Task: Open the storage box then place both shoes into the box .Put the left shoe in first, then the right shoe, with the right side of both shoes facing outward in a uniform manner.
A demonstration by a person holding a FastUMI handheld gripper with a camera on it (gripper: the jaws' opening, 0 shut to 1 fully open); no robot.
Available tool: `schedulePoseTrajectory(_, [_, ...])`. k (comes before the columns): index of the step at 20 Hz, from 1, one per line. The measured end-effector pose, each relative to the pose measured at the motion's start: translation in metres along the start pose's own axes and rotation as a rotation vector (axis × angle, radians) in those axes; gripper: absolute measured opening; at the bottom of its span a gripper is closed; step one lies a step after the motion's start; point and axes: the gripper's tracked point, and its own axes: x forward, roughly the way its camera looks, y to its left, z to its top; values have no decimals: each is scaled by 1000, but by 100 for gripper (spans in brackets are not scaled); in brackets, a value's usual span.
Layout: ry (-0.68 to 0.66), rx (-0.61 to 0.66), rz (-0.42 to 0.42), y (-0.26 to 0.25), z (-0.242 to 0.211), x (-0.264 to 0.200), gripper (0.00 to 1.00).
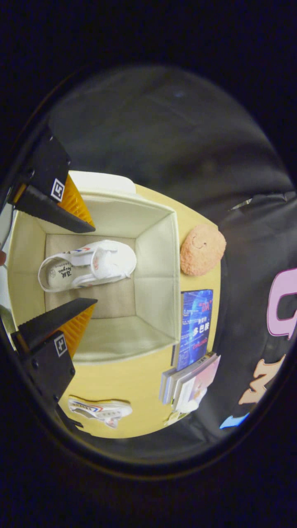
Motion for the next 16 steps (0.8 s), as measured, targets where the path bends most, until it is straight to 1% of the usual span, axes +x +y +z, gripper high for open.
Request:
schedulePoseTrajectory(3, [-56,5,-2,-23,5,-34,100])
schedulePoseTrajectory(5, [-87,-7,-27,-46,8,-56,100])
schedulePoseTrajectory(8, [-121,-55,-120,-100,6,-83,100])
schedulePoseTrajectory(11, [-142,-74,-221,-166,-2,-96,100])
schedulePoseTrajectory(13, [-132,-66,-293,-213,-12,-102,100])
schedulePoseTrajectory(16, [-117,-21,-374,-274,-28,-104,100])
